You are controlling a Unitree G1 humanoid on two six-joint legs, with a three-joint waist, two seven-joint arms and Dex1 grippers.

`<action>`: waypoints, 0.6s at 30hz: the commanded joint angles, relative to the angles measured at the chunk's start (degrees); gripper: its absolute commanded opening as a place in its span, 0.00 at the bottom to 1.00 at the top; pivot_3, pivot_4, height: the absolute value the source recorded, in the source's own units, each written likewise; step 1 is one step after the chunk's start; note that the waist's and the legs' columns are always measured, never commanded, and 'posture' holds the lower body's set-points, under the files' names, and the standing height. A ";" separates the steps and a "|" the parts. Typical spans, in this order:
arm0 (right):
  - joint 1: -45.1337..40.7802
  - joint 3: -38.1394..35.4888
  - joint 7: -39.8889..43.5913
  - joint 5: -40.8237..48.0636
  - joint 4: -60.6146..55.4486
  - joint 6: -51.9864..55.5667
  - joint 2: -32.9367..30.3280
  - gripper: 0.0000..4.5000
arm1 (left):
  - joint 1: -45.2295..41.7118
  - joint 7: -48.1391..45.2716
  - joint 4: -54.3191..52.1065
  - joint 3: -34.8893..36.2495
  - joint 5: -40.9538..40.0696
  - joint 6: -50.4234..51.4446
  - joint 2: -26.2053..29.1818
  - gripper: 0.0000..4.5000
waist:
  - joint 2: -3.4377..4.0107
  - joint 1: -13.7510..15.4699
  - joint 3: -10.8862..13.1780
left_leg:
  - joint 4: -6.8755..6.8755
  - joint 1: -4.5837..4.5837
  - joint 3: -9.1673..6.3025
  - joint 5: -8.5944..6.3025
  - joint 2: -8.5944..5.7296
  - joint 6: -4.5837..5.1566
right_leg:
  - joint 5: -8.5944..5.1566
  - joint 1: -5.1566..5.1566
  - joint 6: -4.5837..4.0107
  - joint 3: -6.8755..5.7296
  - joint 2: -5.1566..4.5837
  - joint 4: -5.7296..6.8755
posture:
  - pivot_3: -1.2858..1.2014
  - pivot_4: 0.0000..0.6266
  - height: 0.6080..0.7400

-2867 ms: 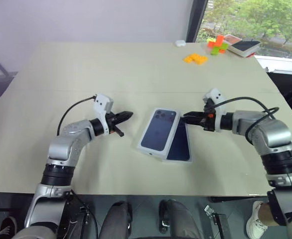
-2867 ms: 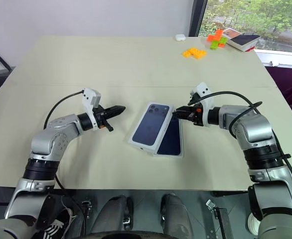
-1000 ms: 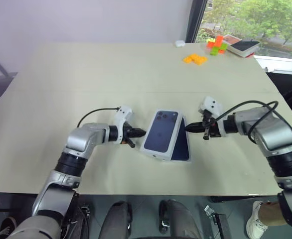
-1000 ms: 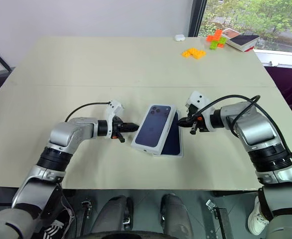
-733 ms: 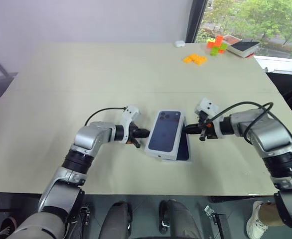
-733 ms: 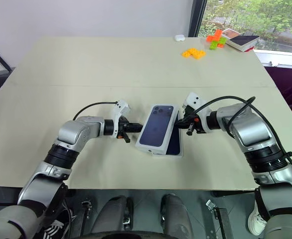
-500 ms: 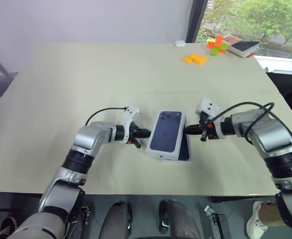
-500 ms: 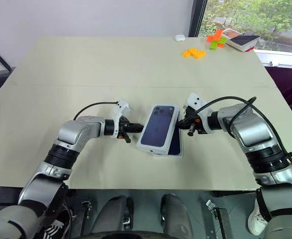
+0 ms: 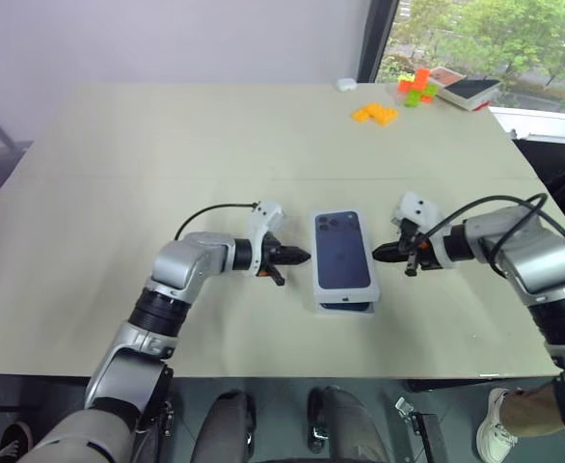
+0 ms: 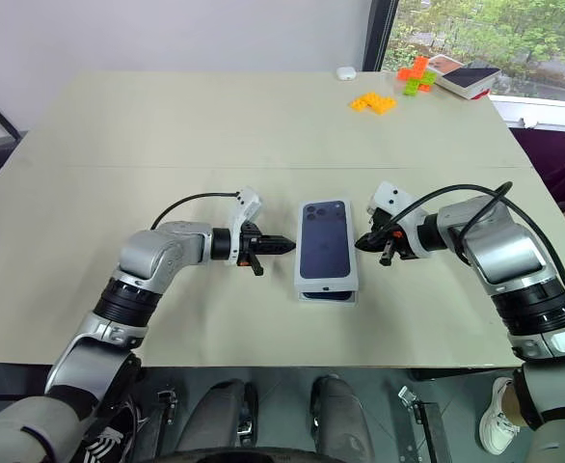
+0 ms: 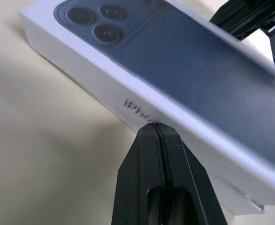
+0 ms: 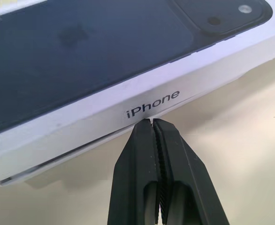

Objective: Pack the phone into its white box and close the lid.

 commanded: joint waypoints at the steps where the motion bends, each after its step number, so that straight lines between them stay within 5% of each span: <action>1: 0.15 -0.14 2.86 -0.29 -0.98 -0.97 -3.08 0.02 | 0.18 -0.24 -2.69 1.36 -1.01 0.32 0.94 0.00 | 0.00 0.02 0.00 | 0.00 0.00 0.00 0.00 0.00 0.00 | 0.00 0.00 0.00 0.00 0.00 0.00 | 0.52 0.24 1.00; 10: -2.33 0.48 3.98 -4.37 4.14 -5.45 -4.37 0.02 | 0.22 -0.27 -2.61 1.54 -1.32 -0.21 0.59 0.00 | 0.00 -0.05 0.00 | 0.04 0.00 0.02 0.01 0.00 -0.02 | 0.00 0.00 0.00 0.01 0.00 0.01 | 0.52 0.24 1.00; 18: -5.16 -0.95 -0.32 -3.60 4.34 -3.60 1.54 0.02 | -0.08 -0.10 -2.06 1.40 -1.01 -0.45 -0.29 0.00 | 0.00 -0.03 0.00 | 0.04 0.01 0.01 0.06 0.01 -0.11 | 0.00 0.00 0.00 0.01 0.02 0.03 | 0.52 0.24 1.00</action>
